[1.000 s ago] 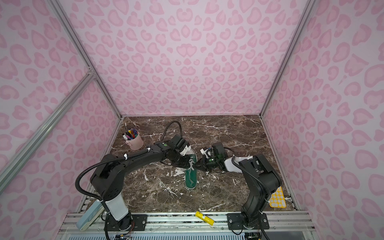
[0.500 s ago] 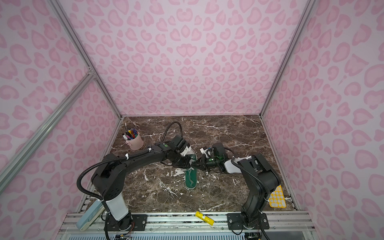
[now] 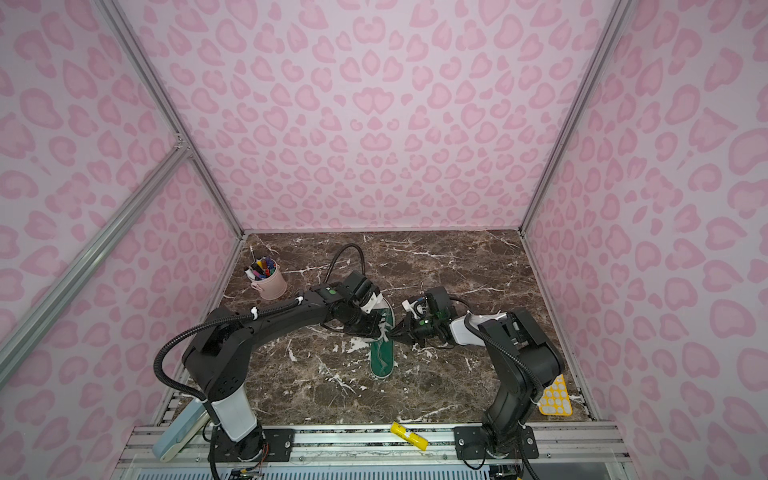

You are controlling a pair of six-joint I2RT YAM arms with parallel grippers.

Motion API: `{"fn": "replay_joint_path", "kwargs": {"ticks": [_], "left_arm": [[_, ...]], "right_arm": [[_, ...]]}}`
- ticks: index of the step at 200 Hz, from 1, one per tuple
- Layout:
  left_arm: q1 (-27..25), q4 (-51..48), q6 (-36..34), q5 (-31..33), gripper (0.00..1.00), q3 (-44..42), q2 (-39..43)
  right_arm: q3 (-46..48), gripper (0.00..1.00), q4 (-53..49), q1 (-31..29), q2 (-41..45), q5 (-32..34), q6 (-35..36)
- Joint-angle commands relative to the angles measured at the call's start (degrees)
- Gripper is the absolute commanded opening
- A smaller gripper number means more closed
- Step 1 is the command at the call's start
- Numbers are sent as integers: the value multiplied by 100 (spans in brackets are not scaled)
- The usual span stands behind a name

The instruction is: Tie the shoes

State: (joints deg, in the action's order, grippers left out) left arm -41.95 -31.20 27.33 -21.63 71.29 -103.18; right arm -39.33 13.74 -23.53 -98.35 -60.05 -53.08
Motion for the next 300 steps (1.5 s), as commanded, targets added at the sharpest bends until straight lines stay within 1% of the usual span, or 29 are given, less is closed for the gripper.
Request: {"fn": "replay_joint_path", "kwargs": {"ticks": [1, 38, 93, 121, 140, 163, 196, 228, 243, 268, 300], "left_arm": [[6, -17, 16, 11, 3, 45, 34], [6, -28, 8, 24, 3, 43, 51], [9, -30, 18, 36, 3, 8, 87], [2, -49, 9, 36, 3, 33, 87], [8, -45, 9, 36, 3, 47, 95], [-2, -53, 18, 44, 3, 52, 96], [-4, -88, 2, 69, 3, 51, 81], [4, -97, 9, 62, 3, 69, 76], [3, -80, 17, 45, 3, 79, 87], [7, -53, 42, 12, 3, 79, 87], [4, 121, 140, -83, 3, -7, 122]], "right_arm": [[-5, 6, -88, -10, -28, -77, 131], [-4, 6, -34, -85, -53, -138, 127], [-2, 6, 433, -179, -150, -152, -195], [109, 7, 975, -182, -156, -174, -539], [205, 7, 1600, -178, -195, -241, -951], [232, 6, 1814, -178, -229, -278, -1102], [431, 6, 2747, -170, -324, -332, -1696], [453, 6, 2777, -167, -344, -323, -1704], [444, 9, 2704, -163, -336, -314, -1666], [393, 12, 2387, -170, -311, -280, -1463], [352, 13, 1916, -143, -245, -249, -1160]]}}
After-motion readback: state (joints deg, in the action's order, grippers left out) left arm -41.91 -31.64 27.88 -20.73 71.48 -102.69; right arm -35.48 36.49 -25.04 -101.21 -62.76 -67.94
